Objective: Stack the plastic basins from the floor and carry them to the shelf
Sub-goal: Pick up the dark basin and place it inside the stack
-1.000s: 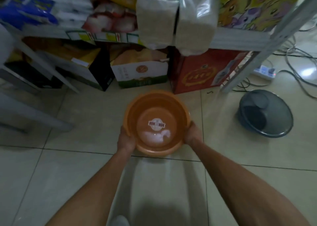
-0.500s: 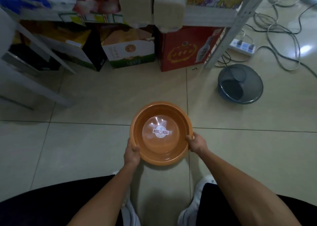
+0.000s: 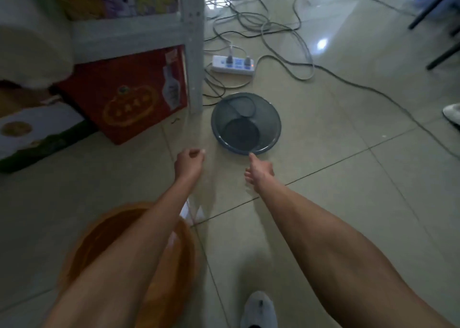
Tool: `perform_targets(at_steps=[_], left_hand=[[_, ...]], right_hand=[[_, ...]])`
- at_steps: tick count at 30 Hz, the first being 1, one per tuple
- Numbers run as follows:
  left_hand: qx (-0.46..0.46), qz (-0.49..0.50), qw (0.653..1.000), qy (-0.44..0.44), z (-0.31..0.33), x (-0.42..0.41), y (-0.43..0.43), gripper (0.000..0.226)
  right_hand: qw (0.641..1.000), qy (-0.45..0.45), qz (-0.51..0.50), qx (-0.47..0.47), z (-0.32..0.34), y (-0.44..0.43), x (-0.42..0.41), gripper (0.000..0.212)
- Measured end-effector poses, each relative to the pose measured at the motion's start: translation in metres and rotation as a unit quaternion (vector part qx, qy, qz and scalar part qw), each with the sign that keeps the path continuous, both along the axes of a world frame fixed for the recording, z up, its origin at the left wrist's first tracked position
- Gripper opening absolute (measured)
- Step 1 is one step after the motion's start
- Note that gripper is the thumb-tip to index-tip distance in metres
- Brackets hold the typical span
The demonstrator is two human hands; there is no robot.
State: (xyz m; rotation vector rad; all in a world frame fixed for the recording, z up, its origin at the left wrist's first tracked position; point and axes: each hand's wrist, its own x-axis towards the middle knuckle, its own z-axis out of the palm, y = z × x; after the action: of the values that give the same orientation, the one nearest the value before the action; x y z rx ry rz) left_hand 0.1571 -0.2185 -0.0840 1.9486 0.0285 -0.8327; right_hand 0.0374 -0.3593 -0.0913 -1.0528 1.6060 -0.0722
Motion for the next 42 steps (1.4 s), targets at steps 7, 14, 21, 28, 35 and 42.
perform_targets(at_steps=[7,14,21,28,35,42], left_hand=[[-0.087,0.063,0.982,0.158,-0.06,0.008,-0.097,0.047],[-0.177,0.151,0.952,0.199,-0.013,0.02,-0.045,0.012],[-0.105,0.304,0.943,0.084,0.071,-0.041,0.154,0.028],[0.014,0.32,0.946,0.043,0.068,-0.13,0.348,0.017],[0.069,0.29,0.948,0.115,0.047,-0.169,0.39,0.016],[0.17,0.206,0.958,0.106,0.049,-0.148,0.362,0.038]], right_hand=[[0.996,0.043,0.029,-0.074,-0.053,-0.074,0.022,0.052],[0.991,0.017,0.06,-0.117,-0.019,-0.041,0.027,0.035],[0.956,-0.007,0.274,-0.108,0.085,0.089,0.022,0.03],[0.9,0.051,0.423,-0.09,0.107,0.246,-0.03,0.03],[0.898,0.118,0.415,-0.082,0.087,0.301,-0.07,0.032],[0.902,0.137,0.396,-0.102,0.073,0.294,-0.077,0.034]])
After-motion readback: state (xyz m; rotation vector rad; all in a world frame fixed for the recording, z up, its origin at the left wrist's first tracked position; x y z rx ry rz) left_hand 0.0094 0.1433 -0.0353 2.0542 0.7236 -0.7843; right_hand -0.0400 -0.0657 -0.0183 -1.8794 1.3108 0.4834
